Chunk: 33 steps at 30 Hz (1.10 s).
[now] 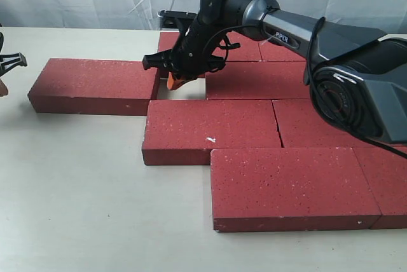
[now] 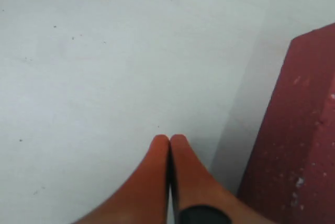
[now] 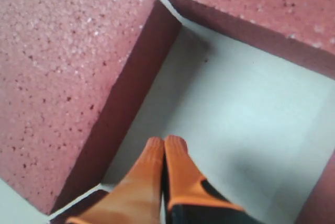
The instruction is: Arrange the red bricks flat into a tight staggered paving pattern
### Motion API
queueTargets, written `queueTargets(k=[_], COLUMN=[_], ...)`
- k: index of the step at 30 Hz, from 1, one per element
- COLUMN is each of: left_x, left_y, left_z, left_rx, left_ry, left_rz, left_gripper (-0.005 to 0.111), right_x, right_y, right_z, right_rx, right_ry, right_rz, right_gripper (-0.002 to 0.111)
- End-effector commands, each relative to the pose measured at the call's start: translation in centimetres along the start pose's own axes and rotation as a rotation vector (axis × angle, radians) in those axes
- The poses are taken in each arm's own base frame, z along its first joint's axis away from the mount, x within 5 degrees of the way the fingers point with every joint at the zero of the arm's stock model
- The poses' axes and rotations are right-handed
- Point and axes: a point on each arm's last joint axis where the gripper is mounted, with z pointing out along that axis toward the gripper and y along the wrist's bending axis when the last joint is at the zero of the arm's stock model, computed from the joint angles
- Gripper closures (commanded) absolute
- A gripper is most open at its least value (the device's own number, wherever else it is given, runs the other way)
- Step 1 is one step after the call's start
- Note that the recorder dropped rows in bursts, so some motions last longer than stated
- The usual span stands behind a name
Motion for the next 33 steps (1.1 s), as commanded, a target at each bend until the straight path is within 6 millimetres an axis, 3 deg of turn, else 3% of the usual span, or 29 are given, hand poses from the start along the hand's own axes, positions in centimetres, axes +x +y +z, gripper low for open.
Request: queueTargets(k=[1, 13, 19, 33], left_x=[-0.4, 1.2, 1.7, 3.0], left_y=[-0.1, -2.4, -4.7, -7.5], left_z=[0.0, 2.9, 3.0, 3.1], left_rx=[0.002, 0.056, 0.135, 0.183], left_ry=[-0.044, 0.013, 0.015, 0.066], left_rz=[-0.011, 0.018, 0.068, 0.100], left_gripper=[0.107, 0.107, 0.107, 0.107], right_x=[-0.3, -1.2, -1.2, -1.4], right_y=[-0.4, -0.3, -0.3, -0.3], right_z=[-0.7, -3.2, -3.2, -3.2], right_rx=[0.011, 0.042, 0.043, 0.042], right_ry=[-0.012, -0.057, -0.063, -0.080], right_rz=[0.024, 0.020, 0.021, 0.046], right_gripper=[0.109, 0.109, 0.109, 0.109])
